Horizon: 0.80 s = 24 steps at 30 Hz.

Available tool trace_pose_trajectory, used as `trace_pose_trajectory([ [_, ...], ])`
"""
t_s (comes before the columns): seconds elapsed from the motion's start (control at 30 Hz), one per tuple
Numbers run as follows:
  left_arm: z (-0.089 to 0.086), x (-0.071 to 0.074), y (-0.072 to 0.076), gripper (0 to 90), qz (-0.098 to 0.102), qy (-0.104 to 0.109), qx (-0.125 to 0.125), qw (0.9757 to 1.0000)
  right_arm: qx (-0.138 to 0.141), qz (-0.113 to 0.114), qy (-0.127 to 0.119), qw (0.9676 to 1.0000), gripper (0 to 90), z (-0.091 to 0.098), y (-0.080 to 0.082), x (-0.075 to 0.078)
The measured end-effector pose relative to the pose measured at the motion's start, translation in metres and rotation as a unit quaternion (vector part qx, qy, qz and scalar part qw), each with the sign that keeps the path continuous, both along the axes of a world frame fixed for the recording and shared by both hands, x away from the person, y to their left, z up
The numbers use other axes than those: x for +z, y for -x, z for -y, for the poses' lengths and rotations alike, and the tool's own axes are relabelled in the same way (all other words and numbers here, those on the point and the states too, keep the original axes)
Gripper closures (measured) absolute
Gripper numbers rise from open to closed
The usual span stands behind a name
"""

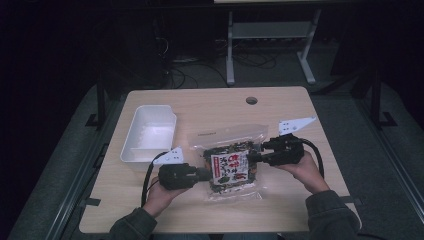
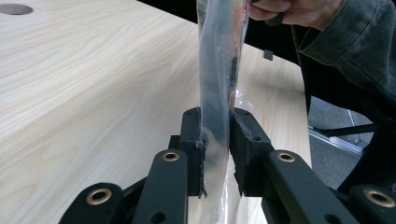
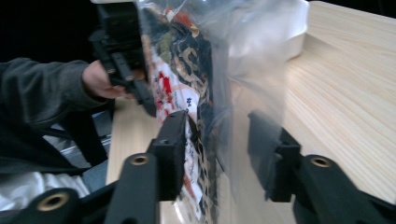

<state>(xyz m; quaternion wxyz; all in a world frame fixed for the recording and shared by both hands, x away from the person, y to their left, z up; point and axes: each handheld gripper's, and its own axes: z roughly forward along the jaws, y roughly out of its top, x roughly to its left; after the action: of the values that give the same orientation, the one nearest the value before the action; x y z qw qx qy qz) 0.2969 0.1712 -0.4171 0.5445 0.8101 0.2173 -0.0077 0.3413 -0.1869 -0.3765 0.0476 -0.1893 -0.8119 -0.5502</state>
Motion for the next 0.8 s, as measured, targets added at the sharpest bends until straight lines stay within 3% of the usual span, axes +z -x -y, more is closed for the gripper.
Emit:
trace_pose_trajectory([
  [0.17,-0.007,-0.001,-0.005,77.9,-0.007,0.006,0.016,0.9998,0.023,0.0,0.0,0.9997,73.1,-0.002,0.007,-0.001],
  [0.47,-0.007,-0.001,-0.005,76.9,-0.001,0.003,0.019,0.9998,0.019,0.001,0.005,0.9998,74.7,-0.004,0.014,-0.002],
  [0.6,-0.008,0.001,-0.004,72.1,0.006,0.001,0.025,0.9997,0.009,0.0,0.0,1.0,75.3,-0.004,0.017,0.0],
  [0.8,-0.011,0.003,0.001,62.9,0.032,-0.034,0.051,0.9976,-0.011,0.009,-0.009,0.9999,75.7,-0.004,0.023,0.007],
])
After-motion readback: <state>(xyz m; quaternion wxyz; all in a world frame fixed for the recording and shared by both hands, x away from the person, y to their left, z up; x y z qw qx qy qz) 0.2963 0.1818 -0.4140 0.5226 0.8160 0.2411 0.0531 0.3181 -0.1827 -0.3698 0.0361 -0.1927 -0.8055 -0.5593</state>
